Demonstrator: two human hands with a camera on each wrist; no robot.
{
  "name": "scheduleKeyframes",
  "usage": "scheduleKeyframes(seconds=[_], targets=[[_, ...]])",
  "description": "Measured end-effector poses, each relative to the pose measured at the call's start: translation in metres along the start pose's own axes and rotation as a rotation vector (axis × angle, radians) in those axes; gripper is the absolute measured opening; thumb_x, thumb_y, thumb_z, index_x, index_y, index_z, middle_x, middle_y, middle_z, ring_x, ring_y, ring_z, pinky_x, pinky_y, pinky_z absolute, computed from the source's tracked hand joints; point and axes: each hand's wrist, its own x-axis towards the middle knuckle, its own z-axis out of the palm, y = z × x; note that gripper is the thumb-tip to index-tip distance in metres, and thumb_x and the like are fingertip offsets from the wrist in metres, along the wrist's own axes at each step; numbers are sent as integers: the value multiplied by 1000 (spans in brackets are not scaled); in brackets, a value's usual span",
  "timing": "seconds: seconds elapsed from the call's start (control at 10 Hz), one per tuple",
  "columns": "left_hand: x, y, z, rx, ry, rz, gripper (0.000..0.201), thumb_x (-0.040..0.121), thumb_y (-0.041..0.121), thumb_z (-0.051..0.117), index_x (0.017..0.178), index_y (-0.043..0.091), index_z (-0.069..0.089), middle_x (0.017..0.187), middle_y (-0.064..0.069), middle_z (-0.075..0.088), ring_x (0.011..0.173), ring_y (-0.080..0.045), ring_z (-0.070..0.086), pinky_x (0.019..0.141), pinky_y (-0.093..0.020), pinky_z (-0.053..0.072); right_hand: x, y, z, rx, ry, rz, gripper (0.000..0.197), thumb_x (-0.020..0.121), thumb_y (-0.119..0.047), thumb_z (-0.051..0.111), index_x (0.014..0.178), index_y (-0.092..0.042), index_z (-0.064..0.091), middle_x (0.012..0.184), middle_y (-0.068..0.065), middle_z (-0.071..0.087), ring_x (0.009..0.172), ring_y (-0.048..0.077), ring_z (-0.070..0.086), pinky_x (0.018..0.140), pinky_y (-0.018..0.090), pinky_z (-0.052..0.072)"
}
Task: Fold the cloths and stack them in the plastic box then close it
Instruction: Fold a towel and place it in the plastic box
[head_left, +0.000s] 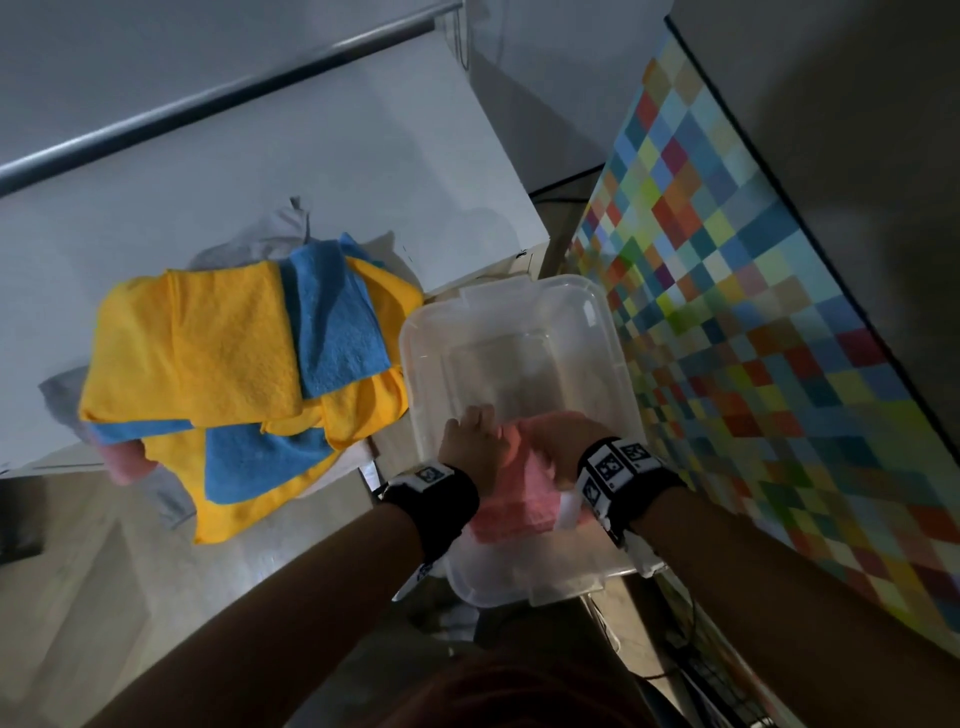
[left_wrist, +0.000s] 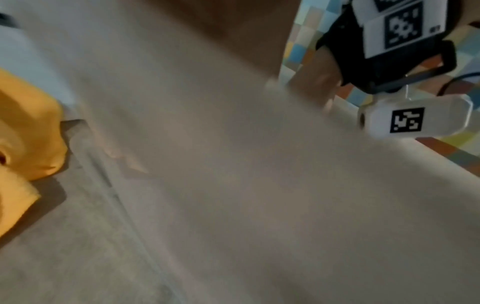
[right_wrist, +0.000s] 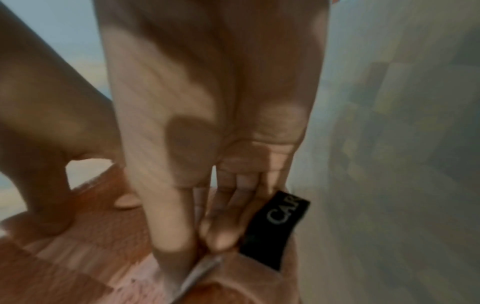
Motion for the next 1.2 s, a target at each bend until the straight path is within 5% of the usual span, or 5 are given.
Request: scheduleKeyframes(seconds=[0.2,0.5,0.7,1.0,1.2], targets=[[6,1,9,-47,-181,128,43,93,20,53,134,7,47,135,-17,49,119,-37,50,95,-40,44,29,16,43,36,146,51,37,86,-11,71,122,-21,67,123,4,67,101,14,65,57,-4,36],[8,10,22,-20,-184,-42,53,93,25,53,143,8,44,150,-27,21,138,-46,19,106,-45,31,4,-15,14,-225,21,82,29,92,-29,63,121,-26,62,125,-3,63,118,21,60,98,30,47],[-1,1,-2,-138,-254,-8,49,85,25,64,130,9,57,130,-18,52,121,-36,49,100,-39,42,-8,-12,9,-149,84,-9,39,82,-18,74,120,-23,65,118,2,68,113,25,64,99,33,49],[-27,-55,-65,-385,15,107,27,77,30,63,94,10,71,100,-10,69,99,-29,66,86,-32,52,4,-41,-30,-60,-74,-47,31,92,-18,63,123,-13,63,125,8,64,104,21,61,79,19,45],[-71,-111,-86,-530,368,109,10,83,18,66,88,12,72,79,4,63,80,-12,60,69,-18,41,-24,-84,-71,-63,124,-20,30,88,-28,64,116,-16,66,116,5,66,107,24,63,78,25,43]])
